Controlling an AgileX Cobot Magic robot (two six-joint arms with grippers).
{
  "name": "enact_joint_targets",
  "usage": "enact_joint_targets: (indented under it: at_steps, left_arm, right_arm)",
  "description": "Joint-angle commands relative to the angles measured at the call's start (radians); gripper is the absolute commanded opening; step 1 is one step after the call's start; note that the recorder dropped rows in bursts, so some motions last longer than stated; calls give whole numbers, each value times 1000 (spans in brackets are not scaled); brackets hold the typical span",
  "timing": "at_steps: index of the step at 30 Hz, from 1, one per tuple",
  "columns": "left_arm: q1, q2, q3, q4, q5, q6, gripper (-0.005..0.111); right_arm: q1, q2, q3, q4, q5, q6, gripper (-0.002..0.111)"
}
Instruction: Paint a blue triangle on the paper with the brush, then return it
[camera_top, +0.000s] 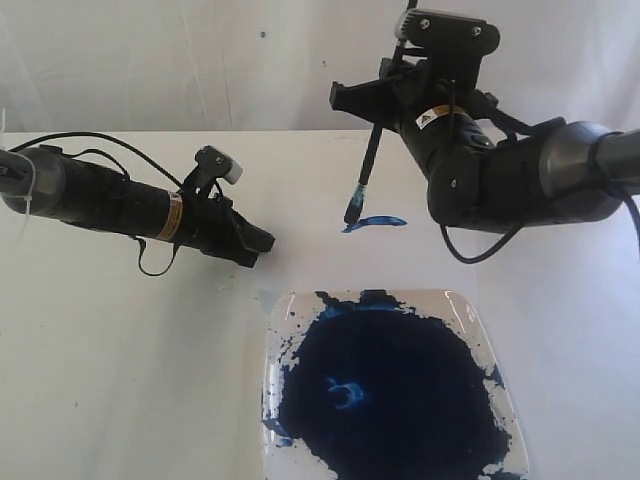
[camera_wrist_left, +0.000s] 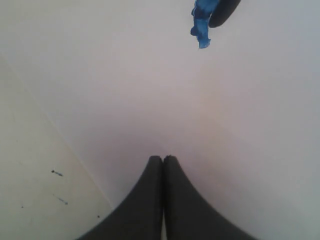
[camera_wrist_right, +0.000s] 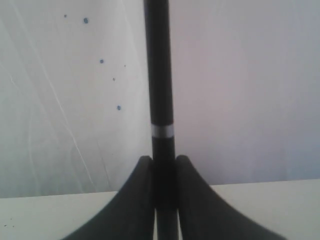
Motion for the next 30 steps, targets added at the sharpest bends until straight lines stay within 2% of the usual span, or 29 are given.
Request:
enact_joint_targets:
  at_steps: [1, 25, 30]
  left_arm:
    - [-6, 3, 0, 16, 15, 0, 0]
    - [-6, 3, 0, 16, 15, -2, 0]
    - [-6, 3, 0, 16, 15, -2, 0]
  right_arm:
    - [1, 17, -20, 5, -25, -10, 0]
    - [1, 43, -21, 31, 9, -22, 0]
    - [1, 37, -21, 163, 24, -114, 0]
